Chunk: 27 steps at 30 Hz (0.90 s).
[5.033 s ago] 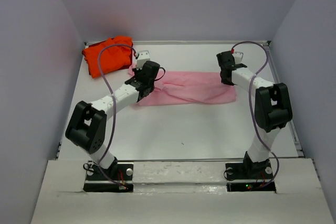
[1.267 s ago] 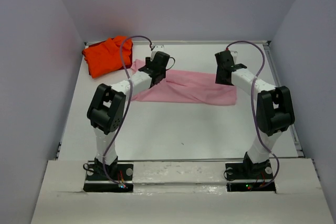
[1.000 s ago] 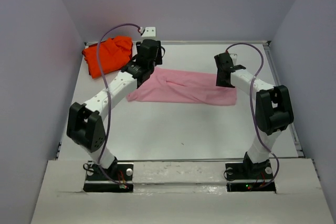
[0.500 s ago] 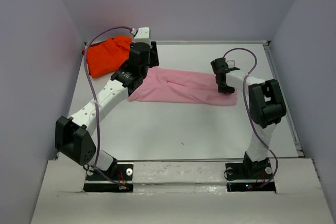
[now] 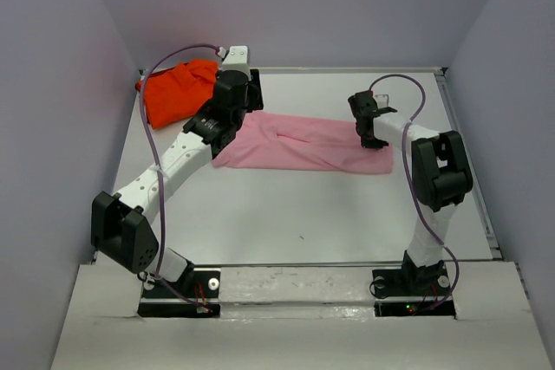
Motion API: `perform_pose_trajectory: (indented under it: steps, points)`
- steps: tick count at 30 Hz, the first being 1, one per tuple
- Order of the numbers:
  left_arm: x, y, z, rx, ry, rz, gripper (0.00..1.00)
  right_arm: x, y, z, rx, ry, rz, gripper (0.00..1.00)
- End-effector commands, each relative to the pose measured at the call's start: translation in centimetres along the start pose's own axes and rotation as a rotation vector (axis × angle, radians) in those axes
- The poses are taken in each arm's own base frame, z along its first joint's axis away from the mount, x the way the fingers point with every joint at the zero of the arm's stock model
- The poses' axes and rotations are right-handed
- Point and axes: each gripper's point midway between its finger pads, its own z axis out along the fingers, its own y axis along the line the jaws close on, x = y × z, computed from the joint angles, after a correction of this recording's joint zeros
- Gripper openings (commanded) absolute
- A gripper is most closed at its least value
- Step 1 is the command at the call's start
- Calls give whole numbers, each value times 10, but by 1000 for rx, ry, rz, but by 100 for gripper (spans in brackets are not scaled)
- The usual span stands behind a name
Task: Fold and stack the t-shirts
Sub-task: Smooth out the rectangle-folded T-shirt at the center of the board.
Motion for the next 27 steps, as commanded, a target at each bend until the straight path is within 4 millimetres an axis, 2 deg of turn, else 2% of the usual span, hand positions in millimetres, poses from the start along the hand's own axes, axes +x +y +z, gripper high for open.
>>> perform_pose_trajectory:
  steps: [1, 6, 9, 16, 22, 27]
  points:
    - [-16, -1, -9, 15, -51, -2, 61, -38, -6, -18, 11, -88, 37, 0]
    - [-14, 0, -8, 11, -48, 4, 61, -51, -5, -23, 1, -108, 44, 0]
    - [-14, -1, -8, 13, -47, 6, 61, -56, 0, -19, -3, -109, 35, 0]
    - [-14, 0, -8, 10, -47, 8, 61, -52, 15, 7, 25, -75, 1, 0]
    - [-14, 1, -8, 7, -49, 12, 61, -38, 24, 31, 63, -34, -48, 0]
    - [-13, 1, -8, 6, -48, 12, 61, -41, 25, 35, 74, -37, -51, 0]
